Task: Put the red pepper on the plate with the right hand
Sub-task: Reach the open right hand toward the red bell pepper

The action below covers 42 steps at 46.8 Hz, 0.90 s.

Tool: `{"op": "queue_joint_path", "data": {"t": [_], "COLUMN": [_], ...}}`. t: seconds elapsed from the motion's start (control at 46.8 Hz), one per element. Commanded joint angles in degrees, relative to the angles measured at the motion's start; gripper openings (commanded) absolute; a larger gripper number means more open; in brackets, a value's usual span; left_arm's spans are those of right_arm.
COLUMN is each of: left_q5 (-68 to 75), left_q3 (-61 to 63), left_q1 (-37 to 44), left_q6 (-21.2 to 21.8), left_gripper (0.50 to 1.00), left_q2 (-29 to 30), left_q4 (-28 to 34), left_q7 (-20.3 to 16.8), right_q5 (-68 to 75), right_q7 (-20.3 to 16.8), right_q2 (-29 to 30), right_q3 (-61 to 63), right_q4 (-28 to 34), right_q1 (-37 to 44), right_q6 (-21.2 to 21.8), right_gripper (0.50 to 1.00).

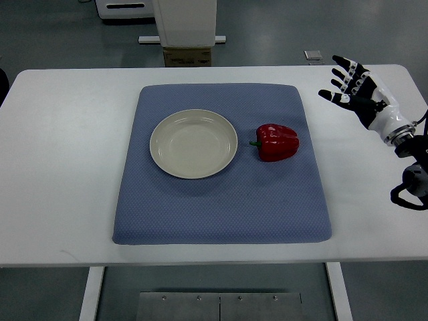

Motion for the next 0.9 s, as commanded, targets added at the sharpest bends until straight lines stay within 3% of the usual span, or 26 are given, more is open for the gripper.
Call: {"op": "queue_joint_path", "data": {"t": [0.0, 0.321, 0.577, 0.876], "left_q5": [0.00, 0.00, 0.00, 0.00], "left_q3": [0.00, 0.00, 0.00, 0.00], "left_q1": [0.00, 0.00, 0.00, 0.00], "left_q6": [0.00, 0.00, 0.00, 0.00], "left_gripper": [1.000, 1.000, 1.000, 1.000], "left_q2": [0.00, 0.00, 0.00, 0.00], "left_q4": [0.00, 0.00, 0.00, 0.00], "left_q7": [0.07, -0.02, -0.02, -0.02], "right_q5": [-3.18, -10.74, -15.22, -16.02], "right_q7": [1.52, 7.85, 7.94, 8.20], "right_q2": [-0.83, -3.12, -2.95, -2.33], "right_q3": [-1.25, -17.33, -26.21, -38.08], "right_q4": [0.54, 0.54, 0.54, 0.54], "right_q1": [0.79, 9.14, 13.80, 18.64], "right_q6": [0.08, -0.80, -2.47, -8.00], "right_gripper": [1.000, 1.000, 1.000, 1.000]}}
